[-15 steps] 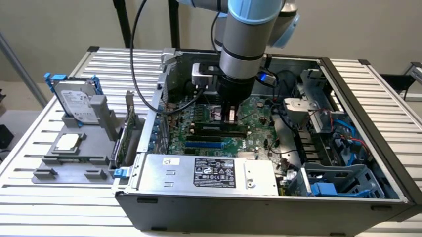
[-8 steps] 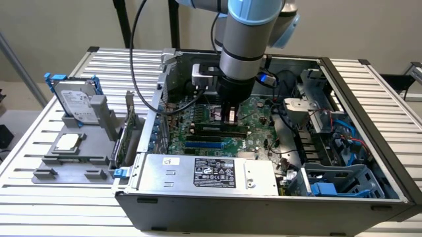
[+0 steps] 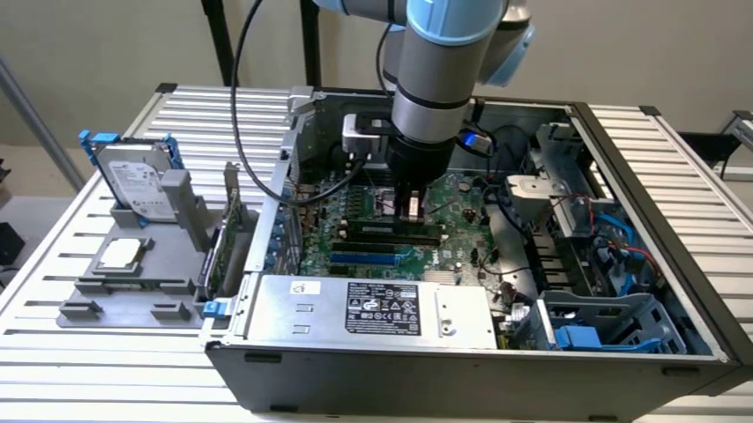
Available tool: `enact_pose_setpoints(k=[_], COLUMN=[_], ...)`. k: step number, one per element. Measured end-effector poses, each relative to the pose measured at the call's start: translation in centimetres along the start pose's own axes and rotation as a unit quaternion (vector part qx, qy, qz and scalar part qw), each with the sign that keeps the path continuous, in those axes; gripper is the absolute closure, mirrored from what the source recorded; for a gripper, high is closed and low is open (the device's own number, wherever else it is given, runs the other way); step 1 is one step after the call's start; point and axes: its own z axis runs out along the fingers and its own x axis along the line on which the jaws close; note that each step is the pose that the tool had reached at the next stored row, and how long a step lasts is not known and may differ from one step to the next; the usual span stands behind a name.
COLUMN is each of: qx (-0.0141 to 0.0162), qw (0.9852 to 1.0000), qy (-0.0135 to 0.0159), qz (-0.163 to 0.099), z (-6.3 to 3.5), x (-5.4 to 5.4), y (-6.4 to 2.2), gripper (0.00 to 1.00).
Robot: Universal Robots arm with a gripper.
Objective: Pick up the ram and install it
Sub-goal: 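Insert the ram into the slot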
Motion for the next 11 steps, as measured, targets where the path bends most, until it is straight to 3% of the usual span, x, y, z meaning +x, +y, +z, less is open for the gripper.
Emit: enact_pose_setpoints(k=[11], qx=[0.0000], qw=[1.0000], qy=[0.0006], qz=[0.000], z=[0.13], x=[-0.15], y=[0.00], gripper=[0.87])
